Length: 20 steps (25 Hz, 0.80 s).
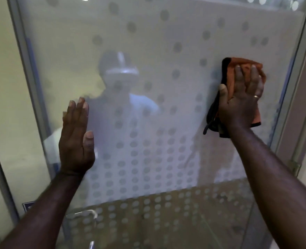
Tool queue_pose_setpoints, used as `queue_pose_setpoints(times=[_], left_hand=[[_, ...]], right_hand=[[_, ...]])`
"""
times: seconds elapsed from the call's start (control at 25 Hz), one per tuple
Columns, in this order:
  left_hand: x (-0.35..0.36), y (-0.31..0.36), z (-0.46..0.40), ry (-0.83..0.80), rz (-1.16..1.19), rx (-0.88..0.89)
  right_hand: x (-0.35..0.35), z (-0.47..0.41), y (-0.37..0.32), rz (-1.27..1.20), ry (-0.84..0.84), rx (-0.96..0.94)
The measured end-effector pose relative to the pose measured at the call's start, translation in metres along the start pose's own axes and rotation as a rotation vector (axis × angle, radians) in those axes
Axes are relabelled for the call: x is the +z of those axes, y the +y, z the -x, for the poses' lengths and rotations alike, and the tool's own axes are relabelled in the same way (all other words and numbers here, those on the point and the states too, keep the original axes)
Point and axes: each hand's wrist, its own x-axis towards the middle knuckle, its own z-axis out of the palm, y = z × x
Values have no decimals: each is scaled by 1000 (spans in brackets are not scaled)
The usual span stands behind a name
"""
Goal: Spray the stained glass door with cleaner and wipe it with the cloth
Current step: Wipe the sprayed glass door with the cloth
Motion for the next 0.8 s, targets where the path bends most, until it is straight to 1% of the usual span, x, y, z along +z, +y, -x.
queue_pose_setpoints(times=[0.12, 0.24, 0.44, 0.6, 0.8], left_hand=[[3, 1, -1, 9, -24, 8], [3, 3, 1, 13, -51, 31], [6, 2, 3, 17, -41, 56], [8, 2, 4, 29, -31, 66], [3, 0, 3, 10, 12, 60]], right_hand=[[3, 16, 32, -3, 18, 125], [11, 47, 55, -18, 50, 163], [19, 118, 58, -58, 45, 304], [24, 169, 41, -112, 68, 288], [11, 192, 22, -202, -29, 185]])
